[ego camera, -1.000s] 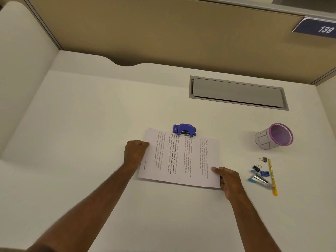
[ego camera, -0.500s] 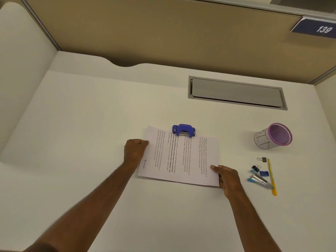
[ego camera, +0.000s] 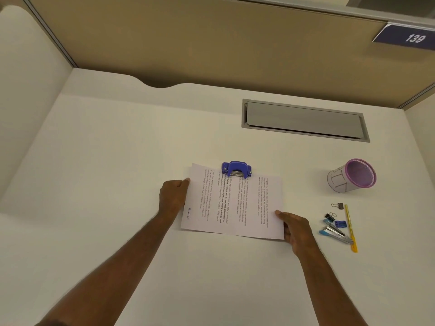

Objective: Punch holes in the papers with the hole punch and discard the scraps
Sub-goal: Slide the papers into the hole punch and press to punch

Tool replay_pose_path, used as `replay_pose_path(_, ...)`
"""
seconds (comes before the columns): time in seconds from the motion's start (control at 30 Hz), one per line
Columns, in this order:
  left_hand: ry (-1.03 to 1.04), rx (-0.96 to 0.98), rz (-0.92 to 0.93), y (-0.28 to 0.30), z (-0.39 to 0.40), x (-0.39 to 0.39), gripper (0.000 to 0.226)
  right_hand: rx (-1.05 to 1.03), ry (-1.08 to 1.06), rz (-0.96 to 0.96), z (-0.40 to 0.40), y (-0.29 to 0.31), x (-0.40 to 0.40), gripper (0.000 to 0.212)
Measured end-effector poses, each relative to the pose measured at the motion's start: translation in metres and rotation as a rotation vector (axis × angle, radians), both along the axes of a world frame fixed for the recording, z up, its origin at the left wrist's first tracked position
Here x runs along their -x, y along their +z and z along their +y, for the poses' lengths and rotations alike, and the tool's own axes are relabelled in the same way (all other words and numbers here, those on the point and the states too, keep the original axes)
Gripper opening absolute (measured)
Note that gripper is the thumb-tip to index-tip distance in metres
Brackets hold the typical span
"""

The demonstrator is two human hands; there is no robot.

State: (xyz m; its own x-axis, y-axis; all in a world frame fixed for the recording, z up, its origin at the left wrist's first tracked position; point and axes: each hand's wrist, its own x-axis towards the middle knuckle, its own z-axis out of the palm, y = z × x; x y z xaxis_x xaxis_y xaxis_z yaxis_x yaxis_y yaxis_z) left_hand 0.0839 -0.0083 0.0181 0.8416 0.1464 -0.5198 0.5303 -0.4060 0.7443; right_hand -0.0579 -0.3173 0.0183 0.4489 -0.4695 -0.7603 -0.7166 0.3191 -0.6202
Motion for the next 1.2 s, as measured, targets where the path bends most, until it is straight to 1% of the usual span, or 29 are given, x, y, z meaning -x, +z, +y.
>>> replay_pose_path(0.1, 0.064, 0.107, -0.007, 0.003, 0.010, 0.001, 0.029, 0.036, 0.018, 0.015, -0.001, 0.004, 0.001, 0.023)
replay_pose_path(0.2, 0.092, 0.135, -0.045, 0.006, 0.023, 0.001, 0.024, 0.028, 0.014, -0.011, -0.006, 0.013, 0.004, 0.021)
replay_pose_path(0.3, 0.092, 0.115, -0.066, 0.007, 0.039, -0.001, 0.023, 0.045, -0.023, -0.053, -0.018, 0.021, 0.007, 0.019)
replay_pose_path(0.37, 0.090, 0.096, -0.072, 0.009, 0.048, -0.001, 0.023, 0.112, -0.062, -0.118, -0.022, 0.020, 0.006, 0.014)
replay_pose_path(0.43, 0.081, 0.074, -0.085, 0.010, 0.052, -0.001, 0.024, 0.287, -0.044, -0.206, -0.017, 0.014, 0.002, 0.014)
replay_pose_path(0.47, 0.070, 0.064, -0.092, 0.010, 0.052, -0.002, 0.024, 0.430, 0.020, -0.235, -0.010, 0.009, -0.001, 0.015)
replay_pose_path(0.53, 0.047, 0.047, -0.104, 0.012, 0.048, -0.003, 0.025, 0.743, 0.240, -0.284, 0.007, 0.002, -0.007, 0.015)
replay_pose_path(0.57, 0.035, 0.040, -0.113, 0.012, 0.045, -0.003, 0.024, 0.875, 0.365, -0.315, 0.016, -0.003, -0.011, 0.022)
replay_pose_path(0.63, 0.001, 0.018, -0.141, 0.014, 0.036, -0.003, 0.024, 1.058, 0.605, -0.337, 0.028, -0.015, -0.022, 0.044)
replay_pose_path(0.73, -0.068, -0.023, -0.199, 0.016, 0.020, -0.002, 0.024, 1.214, 0.901, -0.253, 0.035, -0.030, -0.039, 0.069)
replay_pose_path(0.8, -0.116, -0.058, -0.238, 0.017, 0.010, -0.004, 0.024, 1.228, 0.983, -0.222, 0.034, -0.039, -0.047, 0.078)
replay_pose_path(0.9, -0.175, -0.118, -0.291, 0.019, -0.007, -0.008, 0.024, 1.234, 1.023, -0.182, 0.032, -0.049, -0.055, 0.084)
replay_pose_path(1.03, -0.249, -0.193, -0.326, 0.022, -0.033, -0.018, 0.025, 1.225, 1.016, -0.132, 0.029, -0.057, -0.062, 0.087)
replay_pose_path(1.2, -0.349, -0.245, -0.387, 0.022, -0.069, -0.031, 0.024, 1.197, 1.024, -0.114, 0.027, -0.064, -0.065, 0.089)
